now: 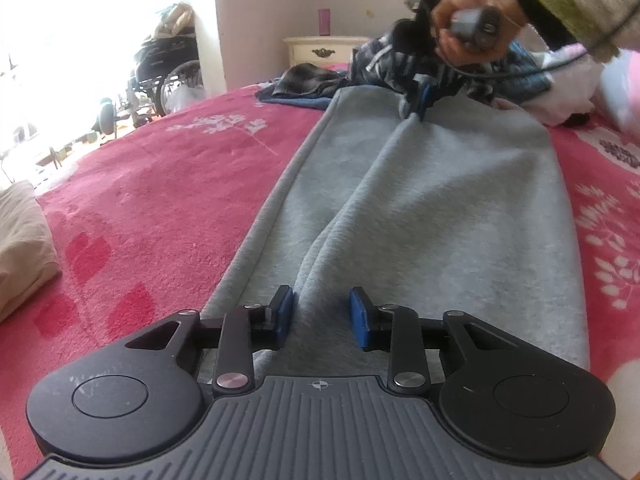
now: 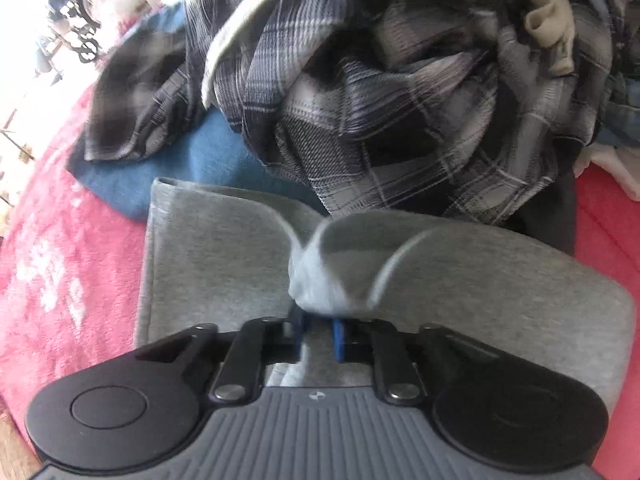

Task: Fold clothes

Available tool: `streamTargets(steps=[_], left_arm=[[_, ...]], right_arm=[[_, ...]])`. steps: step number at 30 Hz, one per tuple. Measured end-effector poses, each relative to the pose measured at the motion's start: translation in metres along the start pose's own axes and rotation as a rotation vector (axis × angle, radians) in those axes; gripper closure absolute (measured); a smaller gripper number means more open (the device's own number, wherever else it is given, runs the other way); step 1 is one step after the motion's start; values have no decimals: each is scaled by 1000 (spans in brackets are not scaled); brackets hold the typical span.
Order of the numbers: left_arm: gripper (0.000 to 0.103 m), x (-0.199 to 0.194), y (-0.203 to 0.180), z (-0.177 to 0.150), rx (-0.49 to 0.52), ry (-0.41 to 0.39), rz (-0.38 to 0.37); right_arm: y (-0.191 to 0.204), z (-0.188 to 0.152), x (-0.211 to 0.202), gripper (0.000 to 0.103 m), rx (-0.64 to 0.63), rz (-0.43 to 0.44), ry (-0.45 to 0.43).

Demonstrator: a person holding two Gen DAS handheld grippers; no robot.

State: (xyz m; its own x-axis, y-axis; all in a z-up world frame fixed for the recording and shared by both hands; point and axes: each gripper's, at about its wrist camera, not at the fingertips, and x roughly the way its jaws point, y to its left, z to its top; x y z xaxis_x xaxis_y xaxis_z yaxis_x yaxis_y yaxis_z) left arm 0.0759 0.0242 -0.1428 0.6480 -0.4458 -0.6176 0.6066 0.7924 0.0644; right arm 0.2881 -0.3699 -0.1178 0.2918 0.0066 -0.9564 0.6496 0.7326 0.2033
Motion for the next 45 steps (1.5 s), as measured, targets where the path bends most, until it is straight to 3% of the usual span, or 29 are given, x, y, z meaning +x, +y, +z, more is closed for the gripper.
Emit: streamTargets(steps=[5, 11, 16, 27, 36, 45], left_arm=[[84, -3, 1, 2, -22, -35, 27], [88, -11, 7, 4, -67, -62, 52], [90, -15, 13, 5, -99, -61, 78], [95, -13, 33, 5, -177, -41, 135], [95, -3, 44, -1, -216, -13, 159], [95, -1, 54, -5, -249, 0, 196]], right_arm=[[-11, -22, -43, 94, -90, 59, -126], [-8, -54, -107, 94, -244, 135, -310], [37, -52, -114, 94, -336, 150, -377], [96, -35, -77, 98, -346, 139, -355], [108, -28, -37, 98, -357, 131, -301], [116, -26, -24, 98, -354, 181, -309]])
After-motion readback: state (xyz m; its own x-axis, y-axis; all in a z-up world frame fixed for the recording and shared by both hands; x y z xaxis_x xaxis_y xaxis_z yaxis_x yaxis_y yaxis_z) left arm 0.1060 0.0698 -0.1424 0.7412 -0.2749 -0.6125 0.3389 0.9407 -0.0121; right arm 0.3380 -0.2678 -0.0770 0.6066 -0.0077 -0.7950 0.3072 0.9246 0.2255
